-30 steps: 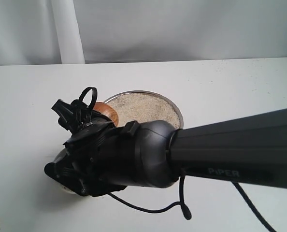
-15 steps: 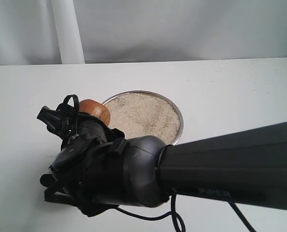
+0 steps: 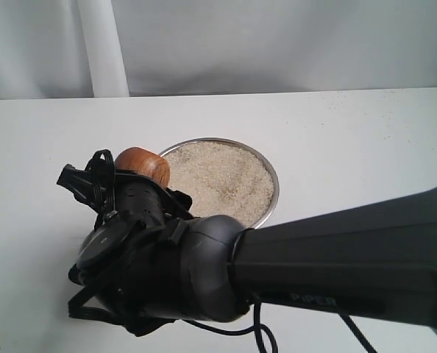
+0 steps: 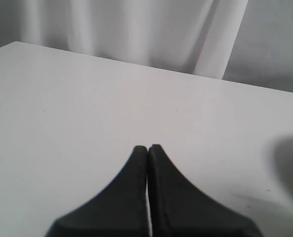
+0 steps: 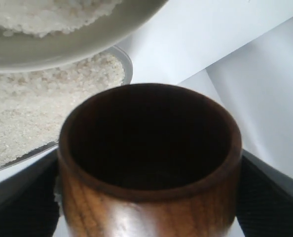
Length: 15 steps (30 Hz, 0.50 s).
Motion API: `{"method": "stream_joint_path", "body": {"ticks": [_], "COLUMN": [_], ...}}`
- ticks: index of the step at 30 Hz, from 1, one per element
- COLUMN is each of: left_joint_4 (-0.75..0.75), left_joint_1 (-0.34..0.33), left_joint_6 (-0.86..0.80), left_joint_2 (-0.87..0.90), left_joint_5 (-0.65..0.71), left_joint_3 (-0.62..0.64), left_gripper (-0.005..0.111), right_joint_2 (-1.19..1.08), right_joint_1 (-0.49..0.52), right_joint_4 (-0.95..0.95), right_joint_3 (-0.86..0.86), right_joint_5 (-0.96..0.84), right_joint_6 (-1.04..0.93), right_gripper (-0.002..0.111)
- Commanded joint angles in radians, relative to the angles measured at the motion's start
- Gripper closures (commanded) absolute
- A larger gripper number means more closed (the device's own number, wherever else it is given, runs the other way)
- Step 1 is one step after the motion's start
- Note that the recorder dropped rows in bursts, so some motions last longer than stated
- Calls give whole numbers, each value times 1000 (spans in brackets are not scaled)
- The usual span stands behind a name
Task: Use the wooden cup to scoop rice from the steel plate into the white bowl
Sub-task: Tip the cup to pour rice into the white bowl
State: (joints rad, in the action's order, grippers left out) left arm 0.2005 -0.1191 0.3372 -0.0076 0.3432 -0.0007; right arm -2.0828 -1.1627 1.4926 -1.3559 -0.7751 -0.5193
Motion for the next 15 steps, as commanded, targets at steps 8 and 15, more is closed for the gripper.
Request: {"method": "stream_joint_path", "body": {"ticks": [8,15], "left_joint_4": [-4,-4], "left_joint_1": [1,1], "left_joint_6": [2,2], "left_joint_2": [8,8], "left_joint_5": [-6,-6], "left_joint_3": [1,1], "left_gripper": [107,107], "right_joint_2": [6,20], "right_joint_1": [-4,-4], "right_joint_4": [-39,-88], "right_joint_3": [-8,-8], "right_joint_5": [3,-11], "right_joint_6": [197,551], "right_gripper": [108,108]}}
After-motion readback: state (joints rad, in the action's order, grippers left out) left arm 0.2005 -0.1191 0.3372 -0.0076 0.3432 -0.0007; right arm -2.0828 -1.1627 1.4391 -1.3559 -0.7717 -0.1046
